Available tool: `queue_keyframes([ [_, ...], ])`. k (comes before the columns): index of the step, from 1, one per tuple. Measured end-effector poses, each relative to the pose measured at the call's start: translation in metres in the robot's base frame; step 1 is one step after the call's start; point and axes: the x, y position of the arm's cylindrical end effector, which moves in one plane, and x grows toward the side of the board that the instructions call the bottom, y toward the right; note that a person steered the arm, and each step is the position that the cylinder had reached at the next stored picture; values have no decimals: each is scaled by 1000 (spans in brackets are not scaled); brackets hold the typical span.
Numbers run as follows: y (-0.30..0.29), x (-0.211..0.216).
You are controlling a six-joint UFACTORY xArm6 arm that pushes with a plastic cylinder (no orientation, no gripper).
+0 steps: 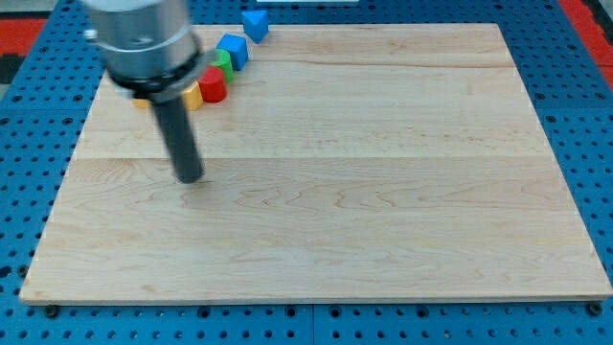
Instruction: Push yellow heart into group of blocks
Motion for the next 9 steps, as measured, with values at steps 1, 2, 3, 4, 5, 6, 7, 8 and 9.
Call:
queue_keyframes([
  [1,-50,0],
  [2,-123,-11],
  [3,-143,-38],
  [4,-142,-51],
  [5,-133,-56],
  [6,-140,-75],
  [7,-104,-112],
  [8,-59,-143],
  [9,-35,-154],
])
